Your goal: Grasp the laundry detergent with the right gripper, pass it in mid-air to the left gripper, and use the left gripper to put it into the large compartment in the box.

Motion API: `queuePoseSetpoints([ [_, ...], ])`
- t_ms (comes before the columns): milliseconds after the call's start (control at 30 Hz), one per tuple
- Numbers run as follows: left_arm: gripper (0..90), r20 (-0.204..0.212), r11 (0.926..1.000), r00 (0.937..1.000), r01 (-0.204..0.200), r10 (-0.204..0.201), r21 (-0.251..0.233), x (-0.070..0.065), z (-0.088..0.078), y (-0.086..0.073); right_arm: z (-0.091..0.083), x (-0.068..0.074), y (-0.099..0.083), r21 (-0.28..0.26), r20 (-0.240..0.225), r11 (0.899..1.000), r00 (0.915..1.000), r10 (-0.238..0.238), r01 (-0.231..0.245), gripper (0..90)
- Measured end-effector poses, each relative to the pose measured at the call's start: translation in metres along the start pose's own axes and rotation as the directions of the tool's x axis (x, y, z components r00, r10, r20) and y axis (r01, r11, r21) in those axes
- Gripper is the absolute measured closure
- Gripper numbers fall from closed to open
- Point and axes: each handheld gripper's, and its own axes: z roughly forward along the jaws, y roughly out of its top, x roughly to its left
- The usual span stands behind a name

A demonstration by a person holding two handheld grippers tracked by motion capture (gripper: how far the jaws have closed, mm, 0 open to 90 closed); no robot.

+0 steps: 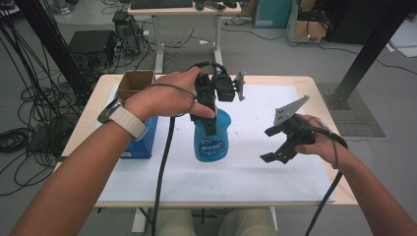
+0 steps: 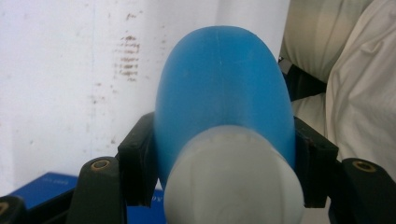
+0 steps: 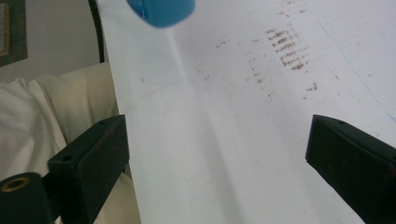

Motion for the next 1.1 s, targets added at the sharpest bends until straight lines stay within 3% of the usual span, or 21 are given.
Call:
queuePoseSetpoints([
  [200,37.3,-0.036,0.9943,0.9945,0.100,-0.098,0.038,0.013,-0.016,-0.007,-0.012,-0.006,-0.009,0.038,0.005,0.999,0.9999,0.014,-0.014,4.1],
  [267,37.3,-0.047,0.9937,0.9938,0.103,-0.101,0.044,0.015,-0.019,-0.007,-0.014,-0.007,-0.011,0.039,0.017,0.999,0.9997,0.019,-0.019,3.8],
  [300,37.3,-0.056,0.9927,0.9923,0.113,-0.110,0.042,0.016,-0.021,-0.009,-0.015,-0.007,-0.011,0.046,0.023,0.999,0.9995,0.022,-0.023,3.8],
  [333,37.3,-0.057,0.9870,0.9871,0.153,-0.150,0.050,0.019,-0.026,-0.011,-0.017,-0.008,-0.013,0.053,0.030,0.998,0.9992,0.025,-0.027,4.1],
  [433,37.3,-0.056,0.9820,0.9820,0.183,-0.180,0.047,0.021,-0.030,-0.014,-0.019,-0.008,-0.014,0.068,0.049,0.997,0.9985,0.025,-0.028,4.1],
  [667,37.3,-0.087,0.9602,0.9569,0.279,-0.277,0.011,0.030,-0.044,-0.025,-0.027,-0.012,-0.019,0.099,0.089,0.993,0.9948,0.049,-0.058,4.5],
  [767,37.3,-0.093,0.9489,0.9448,0.316,-0.314,-0.001,0.032,-0.051,-0.031,-0.029,-0.013,-0.022,0.107,0.094,0.992,0.9941,0.054,-0.064,4.6],
  [800,37.3,-0.093,0.9410,0.9374,0.338,-0.336,0.013,0.032,-0.054,-0.032,-0.030,-0.013,-0.023,0.108,0.097,0.992,0.9934,0.061,-0.071,4.6],
  [967,37.4,-0.099,0.9272,0.9231,0.374,-0.371,0.011,0.036,-0.065,-0.038,-0.032,-0.016,-0.025,0.121,0.103,0.990,0.9927,0.063,-0.076,4.6],
  [1000,37.4,-0.101,0.9181,0.9134,0.396,-0.394,0.001,0.035,-0.067,-0.039,-0.033,-0.016,-0.025,0.121,0.103,0.990,0.9926,0.065,-0.077,4.7],
  [1033,37.4,-0.104,0.9152,0.9105,0.403,-0.400,0.004,0.036,-0.070,-0.040,-0.033,-0.016,-0.025,0.121,0.103,0.990,0.9926,0.065,-0.077,4.7],
  [1067,37.4,-0.112,0.9056,0.9002,0.424,-0.421,0.006,0.037,-0.075,-0.042,-0.034,-0.016,-0.024,0.118,0.103,0.990,0.9924,0.067,-0.079,4.6],
  [1100,37.4,-0.112,0.9056,0.9002,0.424,-0.421,0.006,0.037,-0.075,-0.042,-0.034,-0.016,-0.024,0.118,0.103,0.990,0.9924,0.067,-0.079,4.6],
])
